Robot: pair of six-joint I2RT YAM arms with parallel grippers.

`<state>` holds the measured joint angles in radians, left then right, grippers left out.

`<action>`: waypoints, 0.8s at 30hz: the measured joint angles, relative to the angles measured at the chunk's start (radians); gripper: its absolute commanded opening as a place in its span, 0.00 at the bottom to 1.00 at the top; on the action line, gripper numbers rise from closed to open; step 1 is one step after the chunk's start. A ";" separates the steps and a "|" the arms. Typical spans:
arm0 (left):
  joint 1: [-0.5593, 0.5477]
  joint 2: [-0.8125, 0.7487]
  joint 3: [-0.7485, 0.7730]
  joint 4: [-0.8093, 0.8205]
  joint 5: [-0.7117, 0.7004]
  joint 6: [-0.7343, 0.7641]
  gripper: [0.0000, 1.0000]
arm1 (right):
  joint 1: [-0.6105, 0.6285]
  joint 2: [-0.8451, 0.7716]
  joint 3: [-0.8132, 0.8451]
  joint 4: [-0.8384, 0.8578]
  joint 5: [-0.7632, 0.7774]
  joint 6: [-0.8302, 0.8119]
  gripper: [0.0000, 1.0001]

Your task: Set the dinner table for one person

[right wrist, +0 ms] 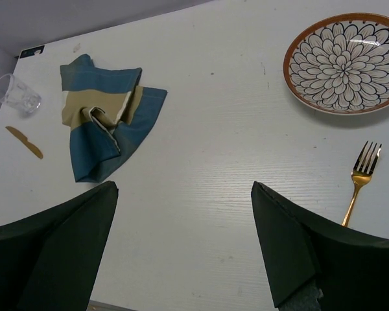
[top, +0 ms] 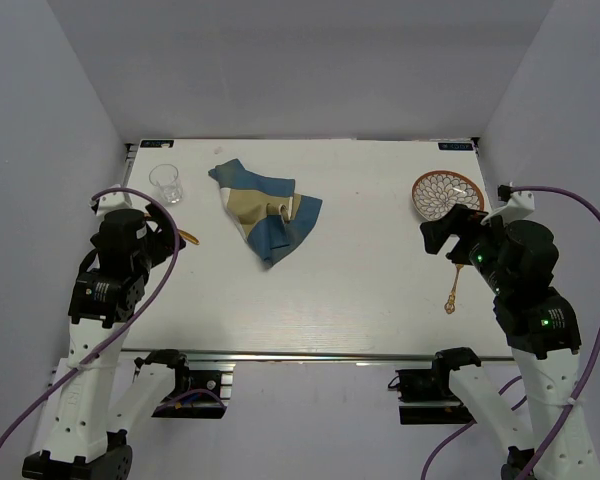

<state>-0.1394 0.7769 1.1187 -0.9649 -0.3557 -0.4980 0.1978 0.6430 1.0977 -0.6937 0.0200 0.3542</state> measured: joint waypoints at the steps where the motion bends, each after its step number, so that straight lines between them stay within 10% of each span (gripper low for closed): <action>1: 0.000 0.000 0.000 0.000 0.000 0.000 0.98 | 0.000 0.000 0.000 0.000 0.003 0.001 0.89; 16: -0.007 0.084 -0.038 0.112 0.186 0.007 0.98 | 0.006 0.011 -0.052 0.080 -0.200 -0.011 0.89; 24: -0.022 0.466 -0.075 0.320 0.468 -0.044 0.90 | 0.005 0.008 -0.129 0.141 -0.296 -0.006 0.89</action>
<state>-0.1612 1.2427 1.0435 -0.6445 0.1123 -0.5419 0.2031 0.6510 0.9691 -0.5529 -0.2764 0.3481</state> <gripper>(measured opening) 0.909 0.891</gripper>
